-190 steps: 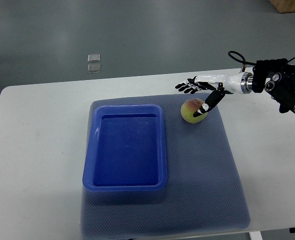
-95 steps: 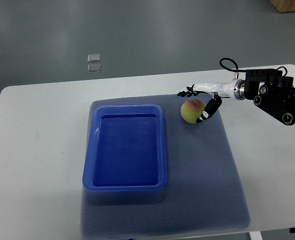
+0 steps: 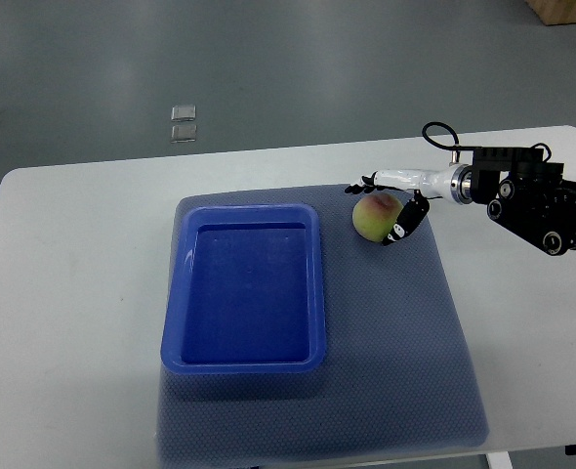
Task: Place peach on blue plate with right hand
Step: 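Close the right hand fingers around the peach, then lift the peach with the right hand and carry it over the tray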
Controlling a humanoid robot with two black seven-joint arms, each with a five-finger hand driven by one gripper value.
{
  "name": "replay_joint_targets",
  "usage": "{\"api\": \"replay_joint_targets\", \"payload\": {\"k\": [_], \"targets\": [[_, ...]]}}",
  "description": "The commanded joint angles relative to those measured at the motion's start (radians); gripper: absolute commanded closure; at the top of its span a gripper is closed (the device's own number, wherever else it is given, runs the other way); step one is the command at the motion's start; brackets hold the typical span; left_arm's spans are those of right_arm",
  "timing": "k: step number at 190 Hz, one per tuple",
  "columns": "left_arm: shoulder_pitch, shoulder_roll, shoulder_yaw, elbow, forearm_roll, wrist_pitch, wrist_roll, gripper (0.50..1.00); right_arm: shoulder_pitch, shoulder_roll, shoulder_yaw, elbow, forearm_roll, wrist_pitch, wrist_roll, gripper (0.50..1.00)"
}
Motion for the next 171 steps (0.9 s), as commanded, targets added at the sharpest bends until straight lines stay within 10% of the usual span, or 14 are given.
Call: {"api": "replay_joint_targets", "payload": {"k": [1, 171], "targets": [[0.0, 0.0, 0.0, -0.001, 0.0, 0.0, 0.0, 0.5, -0.001, 0.0, -0.002, 0.0, 0.0, -0.005, 0.0, 0.587], [0.0, 0.0, 0.0, -0.001, 0.0, 0.0, -0.001, 0.5, 0.025, -0.001, 0.004, 0.003, 0.003, -0.009, 0.034, 0.848]]}}
